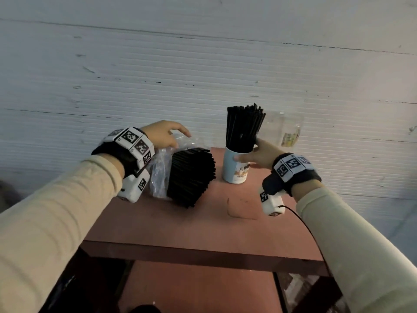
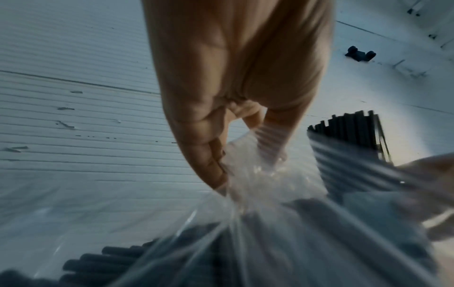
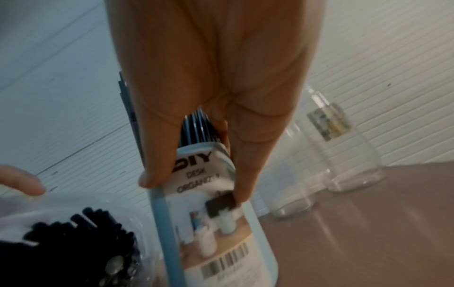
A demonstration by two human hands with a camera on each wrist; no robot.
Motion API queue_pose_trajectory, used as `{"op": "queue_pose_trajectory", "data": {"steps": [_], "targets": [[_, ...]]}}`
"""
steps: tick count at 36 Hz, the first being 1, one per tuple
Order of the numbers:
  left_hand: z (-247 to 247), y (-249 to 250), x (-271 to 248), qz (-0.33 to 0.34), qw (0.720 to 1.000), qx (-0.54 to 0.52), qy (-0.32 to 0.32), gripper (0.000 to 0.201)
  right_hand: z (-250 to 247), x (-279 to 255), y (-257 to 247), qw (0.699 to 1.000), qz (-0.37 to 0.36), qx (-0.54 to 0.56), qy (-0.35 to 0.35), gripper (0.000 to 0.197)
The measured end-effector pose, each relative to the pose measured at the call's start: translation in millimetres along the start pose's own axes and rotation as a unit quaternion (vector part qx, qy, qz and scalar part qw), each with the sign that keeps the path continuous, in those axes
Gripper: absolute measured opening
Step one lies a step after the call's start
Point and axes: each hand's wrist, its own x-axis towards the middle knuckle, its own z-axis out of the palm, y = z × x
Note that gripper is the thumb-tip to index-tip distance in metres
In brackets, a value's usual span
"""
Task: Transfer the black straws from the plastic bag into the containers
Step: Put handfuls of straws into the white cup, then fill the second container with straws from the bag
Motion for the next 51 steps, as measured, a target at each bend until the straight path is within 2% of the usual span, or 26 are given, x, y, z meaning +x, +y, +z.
{"op": "queue_pose_trajectory", "data": {"steps": [4, 8, 11, 16, 20, 25, 30, 33, 37, 40, 45, 51], "targets": [[2.9, -3.3, 14.9, 0.014, 0.998, -0.025, 0.062, 0.045, 15.6, 32.2, -5.0, 0.998, 0.010, 0.012, 0.054, 0.089], [2.6, -2.6, 29.4, 0.024, 0.993, -0.043, 0.105, 0.041, 27.9, 58.4, -14.0, 0.994, 0.015, 0.035, 0.101, 0.071], [0.3, -5.1, 40.1, 0.038, 0.990, -0.070, 0.118, 0.038, 33.8, 77.1, -17.0, 0.991, 0.018, 0.039, 0.128, 0.056], [0.5, -0.3, 46.6, 0.048, 0.986, -0.086, 0.137, 0.033, 36.8, 97.4, -21.6, 0.988, 0.023, 0.040, 0.149, 0.057], [1.8, -2.2, 53.2, 0.052, 0.983, -0.102, 0.145, 0.029, 36.2, 99.4, -19.0, 0.989, 0.007, 0.034, 0.145, 0.046], [4.0, -7.2, 55.4, 0.040, 0.981, -0.108, 0.154, 0.028, 23.4, 86.9, -3.8, 0.986, -0.003, 0.028, 0.166, 0.070], [4.9, -4.2, 54.9, 0.033, 0.983, -0.107, 0.148, 0.027, 9.3, 70.7, 9.8, 0.959, -0.023, 0.021, 0.283, 0.071], [6.0, -3.4, 56.9, 0.039, 0.983, -0.108, 0.143, 0.025, 5.2, 68.7, 11.3, 0.943, 0.012, 0.024, 0.332, 0.081], [5.5, -1.1, 57.7, 0.041, 0.984, -0.107, 0.133, 0.024, 6.0, 77.1, 8.1, 0.943, 0.087, 0.041, 0.318, 0.100], [4.9, 0.1, 58.3, 0.037, 0.985, -0.108, 0.133, 0.023, 9.2, 85.4, 4.5, 0.939, 0.100, 0.045, 0.325, 0.108], [5.3, 0.8, 59.6, 0.039, 0.985, -0.102, 0.132, 0.023, 10.8, 95.5, -3.1, 0.921, 0.142, 0.038, 0.360, 0.105], [6.8, -0.7, 58.4, 0.043, 0.985, -0.106, 0.127, 0.024, 8.0, 102.2, -4.3, 0.912, 0.168, 0.044, 0.371, 0.080]]}}
